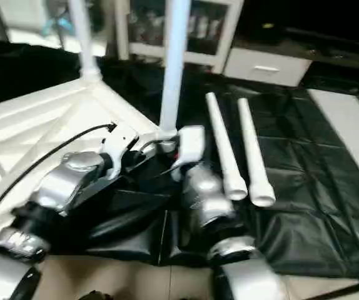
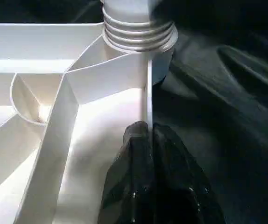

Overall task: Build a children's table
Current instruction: Rotate leg to tighten

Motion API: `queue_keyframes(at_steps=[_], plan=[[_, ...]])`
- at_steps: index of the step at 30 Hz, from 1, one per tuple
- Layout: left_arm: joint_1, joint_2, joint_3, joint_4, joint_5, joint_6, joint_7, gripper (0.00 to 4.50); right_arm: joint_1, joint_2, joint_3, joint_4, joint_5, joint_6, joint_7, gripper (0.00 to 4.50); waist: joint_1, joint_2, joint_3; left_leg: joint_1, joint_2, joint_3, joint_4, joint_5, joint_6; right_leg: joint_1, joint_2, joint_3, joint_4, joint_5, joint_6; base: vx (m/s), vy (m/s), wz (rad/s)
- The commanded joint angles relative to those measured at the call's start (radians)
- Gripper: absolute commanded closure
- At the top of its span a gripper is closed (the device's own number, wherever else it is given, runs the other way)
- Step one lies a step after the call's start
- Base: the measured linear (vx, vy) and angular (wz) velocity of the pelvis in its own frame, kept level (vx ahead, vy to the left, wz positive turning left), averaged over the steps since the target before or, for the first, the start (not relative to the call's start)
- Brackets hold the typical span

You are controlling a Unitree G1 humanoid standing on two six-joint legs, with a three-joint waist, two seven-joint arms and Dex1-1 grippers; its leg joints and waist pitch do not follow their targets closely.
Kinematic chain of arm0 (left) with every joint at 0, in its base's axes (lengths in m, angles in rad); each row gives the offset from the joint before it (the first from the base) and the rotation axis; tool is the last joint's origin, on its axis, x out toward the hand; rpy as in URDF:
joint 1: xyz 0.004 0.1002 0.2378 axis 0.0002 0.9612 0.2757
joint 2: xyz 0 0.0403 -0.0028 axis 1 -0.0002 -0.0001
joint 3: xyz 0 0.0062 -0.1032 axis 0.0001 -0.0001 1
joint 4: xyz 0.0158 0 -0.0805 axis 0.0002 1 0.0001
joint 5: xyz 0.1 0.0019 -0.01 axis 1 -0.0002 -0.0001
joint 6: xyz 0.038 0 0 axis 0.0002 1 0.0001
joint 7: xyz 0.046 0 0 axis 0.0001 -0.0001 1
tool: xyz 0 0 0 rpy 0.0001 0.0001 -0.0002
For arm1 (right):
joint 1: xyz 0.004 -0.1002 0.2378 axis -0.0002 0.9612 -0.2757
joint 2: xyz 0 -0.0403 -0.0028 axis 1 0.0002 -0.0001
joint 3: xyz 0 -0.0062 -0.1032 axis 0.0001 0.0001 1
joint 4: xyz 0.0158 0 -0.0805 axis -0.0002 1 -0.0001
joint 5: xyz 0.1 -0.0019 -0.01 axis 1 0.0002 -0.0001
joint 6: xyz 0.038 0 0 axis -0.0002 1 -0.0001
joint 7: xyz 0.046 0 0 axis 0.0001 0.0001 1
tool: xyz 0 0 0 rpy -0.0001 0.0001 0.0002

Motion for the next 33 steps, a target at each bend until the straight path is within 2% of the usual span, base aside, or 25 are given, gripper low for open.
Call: queue_keyframes(at_steps=[1,3,4,5,6,7,8,9,10,11,12,14,15,16,21,25,28,30,33], plan=[[0.043,0.014,-0.048,-0.037,-0.024,0.001,-0.097,4.50,0.019,-0.040,0.020,-0.052,0.011,0.039,0.108,0.71,0.001,0.007,-0.069,0.021,0.034,-0.001,-0.054,-0.101,0.083,0.055,-0.036,0.037,-0.034,0.028,-0.232,0.000,0.000,0.00],[0.059,0.038,-0.063,-0.062,-0.032,0.020,-0.136,4.50,0.037,-0.084,0.050,-0.086,0.006,0.057,0.201,0.57,0.003,0.007,-0.068,0.024,0.038,0.001,-0.055,-0.131,0.070,0.056,-0.037,0.040,-0.038,-0.018,-0.228,0.000,0.000,0.00],[0.059,0.038,-0.063,-0.062,-0.032,0.020,-0.136,4.50,0.037,-0.084,0.050,-0.086,0.006,0.057,0.201,0.40,0.007,0.008,-0.065,0.026,0.042,0.002,-0.057,-0.146,0.057,0.052,-0.039,0.042,-0.041,-0.043,-0.227,0.000,0.000,0.00],[0.074,0.065,-0.081,-0.084,-0.039,0.028,-0.178,4.50,0.057,-0.129,0.074,-0.122,0.004,0.072,0.300,0.40,0.006,0.007,-0.064,0.028,0.042,0.002,-0.058,-0.159,0.049,0.050,-0.039,0.043,-0.043,-0.062,-0.227,0.000,0.000,0.00],[0.092,0.101,-0.101,-0.110,-0.046,0.020,-0.243,4.50,0.092,-0.198,0.115,-0.185,0.011,0.094,0.444,0.28,0.010,0.008,-0.061,0.028,0.044,-0.001,-0.061,-0.204,0.034,0.055,-0.034,0.041,-0.050,-0.121,-0.211,0.000,0.000,0.00],[0.103,0.123,-0.113,-0.126,-0.050,0.015,-0.284,4.50,0.115,-0.243,0.143,-0.226,0.017,0.108,0.536,0.28,0.013,0.008,-0.057,0.030,0.047,-0.001,-0.065,-0.235,0.026,0.052,-0.035,0.042,-0.054,-0.158,-0.201,0.000,0.000,0.00],[0.116,0.155,-0.135,-0.147,-0.058,-0.012,-0.354,4.50,0.140,-0.298,0.176,-0.267,0.027,0.124,0.646,0.15,0.016,0.012,-0.058,0.031,0.046,-0.003,-0.065,-0.248,0.023,0.054,-0.035,0.042,-0.055,-0.177,-0.195,0.000,0.000,0.00],[0.119,0.163,-0.141,-0.153,-0.060,-0.020,-0.373,4.50,0.147,-0.313,0.185,-0.278,0.029,0.128,0.675,0.06,0.017,0.010,-0.059,0.031,0.047,-0.004,-0.065,-0.258,0.021,0.056,-0.036,0.042,-0.057,-0.187,-0.190,0.000,0.000,0.00],[0.126,0.181,-0.154,-0.172,-0.068,-0.023,-0.413,4.50,0.154,-0.334,0.197,-0.293,0.037,0.139,0.709,0.01,0.013,0.009,-0.055,0.029,0.048,-0.003,-0.069,-0.274,0.012,0.050,-0.038,0.045,-0.059,-0.205,-0.194,0.000,0.000,0.00],[0.134,0.204,-0.174,-0.197,-0.074,-0.035,-0.464,4.50,0.161,-0.353,0.208,-0.309,0.048,0.152,0.746,0.01,0.013,0.009,-0.056,0.030,0.047,-0.004,-0.069,-0.285,0.006,0.050,-0.036,0.043,-0.059,-0.220,-0.195,0.000,0.000,0.00],[0.138,0.219,-0.186,-0.212,-0.078,-0.041,-0.494,4.50,0.164,-0.363,0.213,-0.318,0.056,0.161,0.765,0.01,0.010,0.006,-0.054,0.030,0.047,-0.006,-0.070,-0.322,-0.004,0.047,-0.039,0.043,-0.064,-0.284,-0.188,0.000,0.000,0.00],[0.141,0.235,-0.202,-0.232,-0.076,-0.038,-0.522,4.50,0.166,-0.376,0.222,-0.331,0.049,0.164,0.798,0.01,0.008,0.007,-0.054,0.034,0.049,-0.007,-0.071,-0.347,-0.016,0.040,-0.043,0.045,-0.068,-0.330,-0.182,0.000,0.000,0.00],[0.138,0.237,-0.206,-0.233,-0.068,-0.033,-0.518,4.50,0.166,-0.382,0.231,-0.335,0.035,0.154,0.809,0.01,0.009,0.008,-0.054,0.038,0.050,-0.006,-0.070,-0.351,-0.019,0.037,-0.042,0.046,-0.070,-0.335,-0.183,0.000,0.000,0.00],[0.138,0.237,-0.206,-0.233,-0.068,-0.032,-0.518,4.50,0.166,-0.382,0.232,-0.335,0.034,0.153,0.809,0.01,0.012,0.010,-0.052,0.046,0.051,-0.002,-0.069,-0.357,-0.025,0.028,-0.038,0.048,-0.070,-0.319,-0.195,0.000,0.000,0.00],[0.131,0.244,-0.212,-0.234,-0.061,-0.027,-0.525,4.50,0.168,-0.402,0.272,-0.366,0.012,0.164,0.859,0.01,0.016,0.007,-0.055,0.036,0.051,-0.002,-0.071,-0.341,-0.036,0.039,-0.038,0.046,-0.063,-0.309,-0.183,0.000,0.000,0.00],[0.130,0.247,-0.213,-0.234,-0.054,-0.029,-0.531,4.50,0.154,-0.405,0.299,-0.339,-0.021,0.148,0.883,0.01,0.015,0.002,-0.061,0.034,0.049,-0.001,-0.066,-0.314,-0.031,0.041,-0.038,0.046,-0.059,-0.271,-0.188,0.000,0.000,0.00],[0.130,0.250,-0.213,-0.229,-0.050,-0.030,-0.526,4.50,0.142,-0.405,0.306,-0.311,-0.039,0.132,0.882,0.01,0.014,0.001,-0.060,0.034,0.049,0.001,-0.065,-0.303,-0.027,0.040,-0.038,0.046,-0.058,-0.266,-0.195,0.000,0.000,0.00],[0.130,0.252,-0.214,-0.228,-0.050,-0.030,-0.525,4.50,0.134,-0.403,0.305,-0.296,-0.041,0.128,0.877,0.35,0.015,0.002,-0.060,0.035,0.049,0.001,-0.064,-0.305,-0.027,0.042,-0.039,0.046,-0.059,-0.277,-0.194,0.000,0.000,0.00],[0.131,0.254,-0.213,-0.229,-0.049,-0.030,-0.527,4.50,0.124,-0.398,0.299,-0.277,-0.040,0.127,0.873,0.54,0.014,0.003,-0.060,0.037,0.050,0.000,-0.065,-0.312,-0.031,0.040,-0.038,0.045,-0.059,-0.277,-0.197,0.000,0.000,0.00]])
